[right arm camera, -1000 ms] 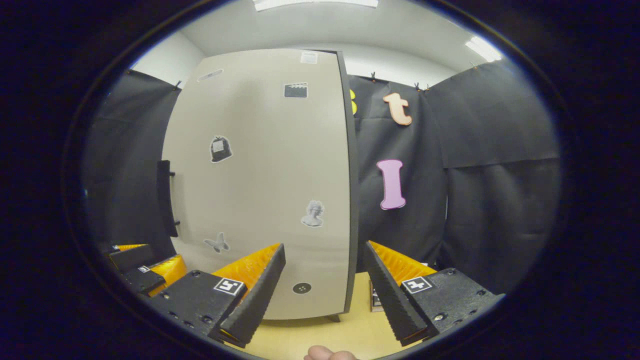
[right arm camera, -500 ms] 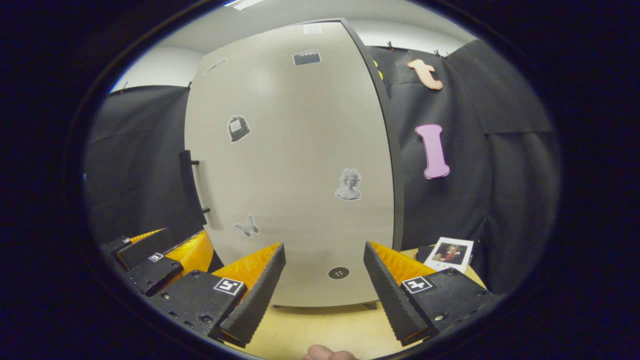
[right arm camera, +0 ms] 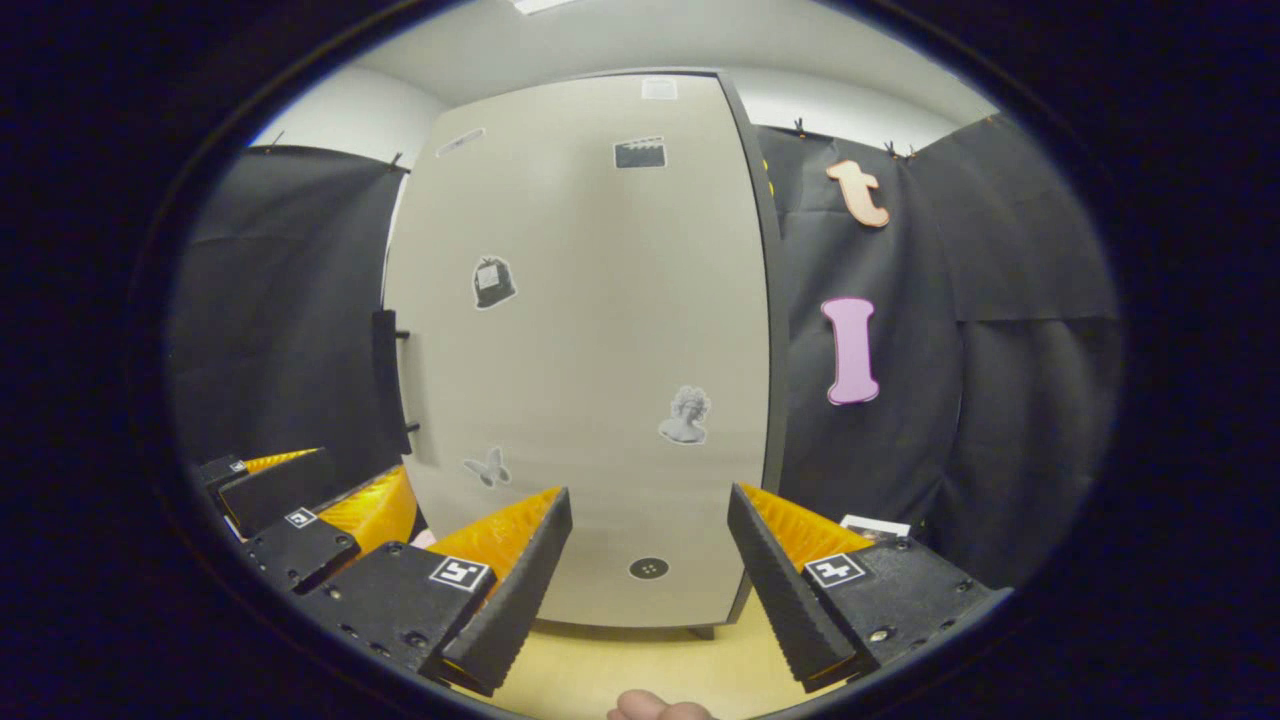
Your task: Open the cabinet door with the right hand, grasp the bottle in the cabinet with the left hand and place it on the coaster, then close the cabinet door with the right hand.
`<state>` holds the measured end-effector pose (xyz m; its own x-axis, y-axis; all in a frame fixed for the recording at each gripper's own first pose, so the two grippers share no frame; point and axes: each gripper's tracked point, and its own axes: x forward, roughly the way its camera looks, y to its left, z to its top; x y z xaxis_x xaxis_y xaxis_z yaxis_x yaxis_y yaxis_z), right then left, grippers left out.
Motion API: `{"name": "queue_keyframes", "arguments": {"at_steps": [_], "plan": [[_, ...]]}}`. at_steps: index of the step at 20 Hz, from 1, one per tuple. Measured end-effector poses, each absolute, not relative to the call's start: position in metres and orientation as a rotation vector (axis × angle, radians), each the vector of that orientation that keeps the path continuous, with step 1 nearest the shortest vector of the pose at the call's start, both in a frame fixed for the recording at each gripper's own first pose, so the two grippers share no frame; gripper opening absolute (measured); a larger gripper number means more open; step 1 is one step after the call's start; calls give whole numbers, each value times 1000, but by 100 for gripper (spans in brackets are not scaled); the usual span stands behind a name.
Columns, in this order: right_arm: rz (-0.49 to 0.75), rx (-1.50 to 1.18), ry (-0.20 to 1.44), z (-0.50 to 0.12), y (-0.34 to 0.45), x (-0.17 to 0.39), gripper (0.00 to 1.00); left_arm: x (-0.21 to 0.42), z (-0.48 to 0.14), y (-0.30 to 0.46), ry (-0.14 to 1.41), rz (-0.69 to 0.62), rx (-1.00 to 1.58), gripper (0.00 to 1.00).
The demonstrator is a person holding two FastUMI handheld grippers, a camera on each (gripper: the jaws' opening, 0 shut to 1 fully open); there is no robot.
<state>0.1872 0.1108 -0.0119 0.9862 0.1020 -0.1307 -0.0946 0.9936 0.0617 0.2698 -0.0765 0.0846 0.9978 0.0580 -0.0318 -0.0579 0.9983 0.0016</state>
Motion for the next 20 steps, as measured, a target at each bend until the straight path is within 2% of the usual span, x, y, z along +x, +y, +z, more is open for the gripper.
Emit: {"name": "queue_keyframes", "arguments": {"at_steps": [1,2,3,5,6,8,9,11,13,14,20], "plan": [[104,72,133,-12,112,185,100,270,85,-82,34,32,-7,93],[99,82,126,-8,113,187,100,270,86,-86,33,16,-10,93],[95,86,129,-7,113,187,96,270,89,-85,25,12,-11,93],[95,95,142,-5,118,186,96,274,92,-81,5,11,-24,93],[97,97,143,-4,121,187,100,275,92,-81,7,8,-32,93],[113,97,124,2,128,186,99,273,90,-82,18,0,-56,93],[117,90,114,5,131,187,96,273,90,-82,15,2,-70,93],[114,67,100,10,132,187,100,276,90,-80,18,9,-83,94],[108,60,99,9,131,187,100,274,88,-80,21,9,-84,95],[110,64,106,6,132,188,96,275,89,-80,20,9,-84,95],[98,69,145,0,128,189,96,274,84,-85,47,-18,-85,95]]}}
